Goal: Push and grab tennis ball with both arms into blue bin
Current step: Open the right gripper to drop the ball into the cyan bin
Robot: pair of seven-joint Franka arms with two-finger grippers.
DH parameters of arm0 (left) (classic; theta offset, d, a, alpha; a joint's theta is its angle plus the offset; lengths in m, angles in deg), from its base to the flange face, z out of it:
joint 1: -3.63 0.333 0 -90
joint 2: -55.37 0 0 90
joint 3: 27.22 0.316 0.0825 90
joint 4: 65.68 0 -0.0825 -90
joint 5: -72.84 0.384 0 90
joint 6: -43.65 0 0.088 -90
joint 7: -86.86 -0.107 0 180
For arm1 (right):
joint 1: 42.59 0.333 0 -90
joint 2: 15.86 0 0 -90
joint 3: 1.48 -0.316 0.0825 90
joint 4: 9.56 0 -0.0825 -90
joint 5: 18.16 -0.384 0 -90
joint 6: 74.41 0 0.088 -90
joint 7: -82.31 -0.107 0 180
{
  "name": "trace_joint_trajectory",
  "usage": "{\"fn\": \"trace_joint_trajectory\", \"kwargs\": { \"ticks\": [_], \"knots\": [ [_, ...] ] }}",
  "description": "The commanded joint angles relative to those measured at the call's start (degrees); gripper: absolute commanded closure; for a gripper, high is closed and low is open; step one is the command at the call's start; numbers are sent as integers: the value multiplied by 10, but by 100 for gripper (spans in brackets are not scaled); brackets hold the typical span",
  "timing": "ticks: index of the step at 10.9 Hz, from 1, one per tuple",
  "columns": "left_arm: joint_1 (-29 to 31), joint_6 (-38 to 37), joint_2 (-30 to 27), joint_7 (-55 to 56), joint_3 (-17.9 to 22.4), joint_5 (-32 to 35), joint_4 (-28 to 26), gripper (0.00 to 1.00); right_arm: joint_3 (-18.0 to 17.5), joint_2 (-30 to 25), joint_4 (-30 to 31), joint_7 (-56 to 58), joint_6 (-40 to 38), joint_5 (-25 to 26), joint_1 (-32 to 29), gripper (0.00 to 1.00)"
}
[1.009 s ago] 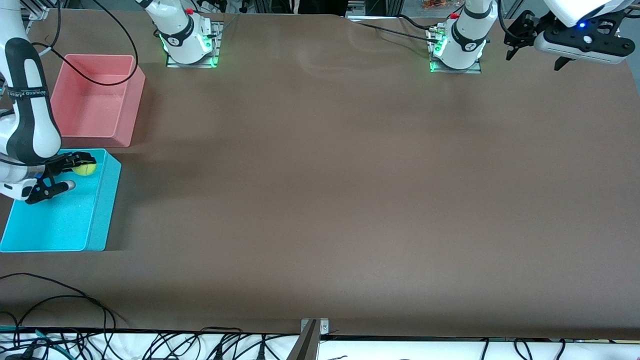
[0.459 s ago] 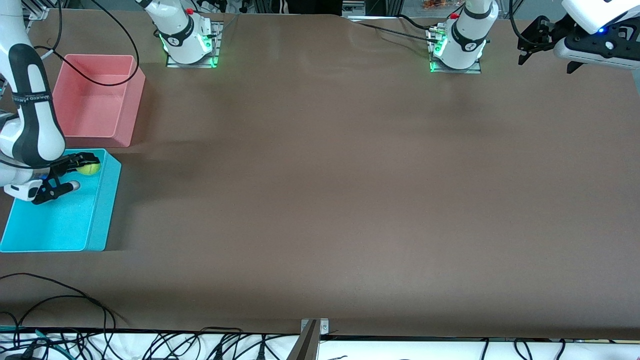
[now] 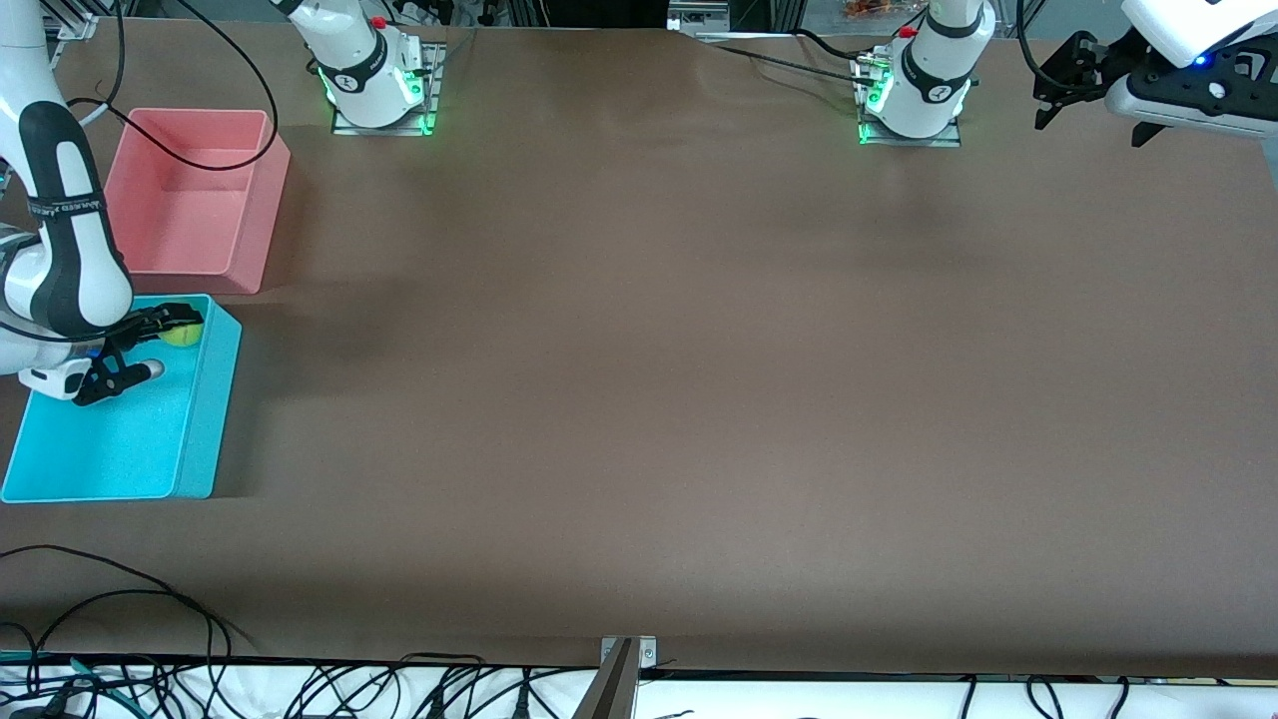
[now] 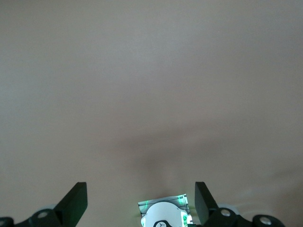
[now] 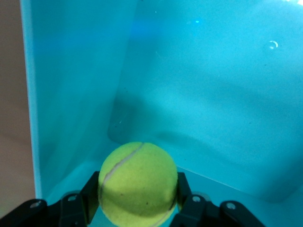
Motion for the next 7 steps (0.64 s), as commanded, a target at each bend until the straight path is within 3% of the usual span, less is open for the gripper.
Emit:
{"fn": "trace_joint_trajectory", "kwargs": {
  "ticks": [1, 3, 7],
  "knots": [
    [4, -10, 9, -1, -4, -3, 19, 0, -3, 4, -12, 15, -6, -12, -7, 25],
    [8, -10, 10, -1, -2, -4, 19, 0, -3, 4, -17, 14, -7, -13, -7, 4],
    [42, -7, 46, -4, 9, -1, 26, 0, -4, 3, -20, 9, -13, -15, -5, 0]
  ]
}}
